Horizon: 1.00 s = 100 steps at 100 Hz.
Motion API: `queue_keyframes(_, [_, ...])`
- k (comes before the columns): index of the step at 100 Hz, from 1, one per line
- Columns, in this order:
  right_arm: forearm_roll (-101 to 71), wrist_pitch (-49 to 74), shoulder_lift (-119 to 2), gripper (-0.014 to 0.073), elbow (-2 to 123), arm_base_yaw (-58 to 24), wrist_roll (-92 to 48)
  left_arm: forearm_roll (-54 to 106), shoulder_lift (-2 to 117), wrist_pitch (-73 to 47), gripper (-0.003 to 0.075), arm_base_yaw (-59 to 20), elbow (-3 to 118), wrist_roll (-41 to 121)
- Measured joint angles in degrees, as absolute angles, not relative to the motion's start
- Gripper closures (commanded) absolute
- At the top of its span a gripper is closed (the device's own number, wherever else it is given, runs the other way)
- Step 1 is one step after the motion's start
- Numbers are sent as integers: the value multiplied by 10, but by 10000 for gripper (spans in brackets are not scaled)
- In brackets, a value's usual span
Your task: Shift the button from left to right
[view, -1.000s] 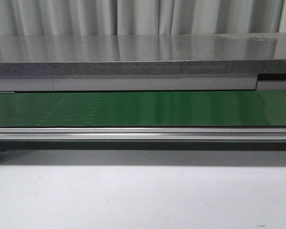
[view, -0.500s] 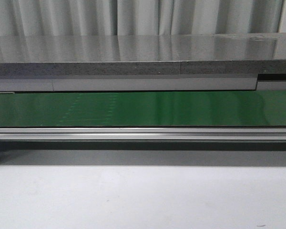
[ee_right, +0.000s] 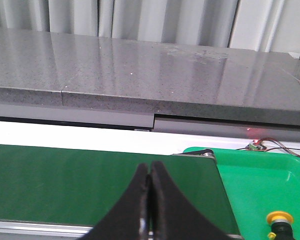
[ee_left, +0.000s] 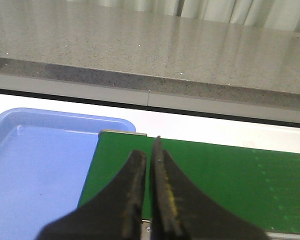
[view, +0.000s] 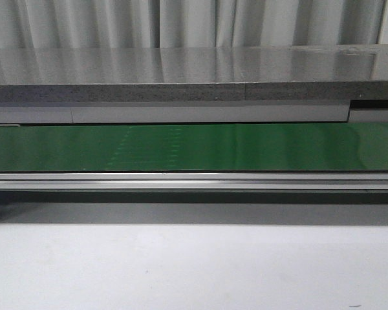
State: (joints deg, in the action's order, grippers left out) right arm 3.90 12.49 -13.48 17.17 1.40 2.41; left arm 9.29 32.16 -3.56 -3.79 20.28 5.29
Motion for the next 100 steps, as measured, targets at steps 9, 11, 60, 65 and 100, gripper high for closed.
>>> queue_keyframes(9, [39, 125, -135, 662, 172, 14, 24, 93, 322, -36, 715, -38, 203, 53])
queue_keyframes(11, [39, 125, -135, 662, 172, 14, 24, 93, 322, -36, 715, -38, 203, 53])
queue_keyframes(60, [39, 125, -135, 662, 172, 14, 24, 93, 322, -36, 715, -38, 203, 53])
queue_keyframes(65, [39, 125, -135, 662, 172, 14, 24, 93, 322, -36, 715, -38, 203, 53])
queue_keyframes(100, [39, 112, -101, 662, 128, 0, 53, 93, 322, -36, 715, -38, 203, 53])
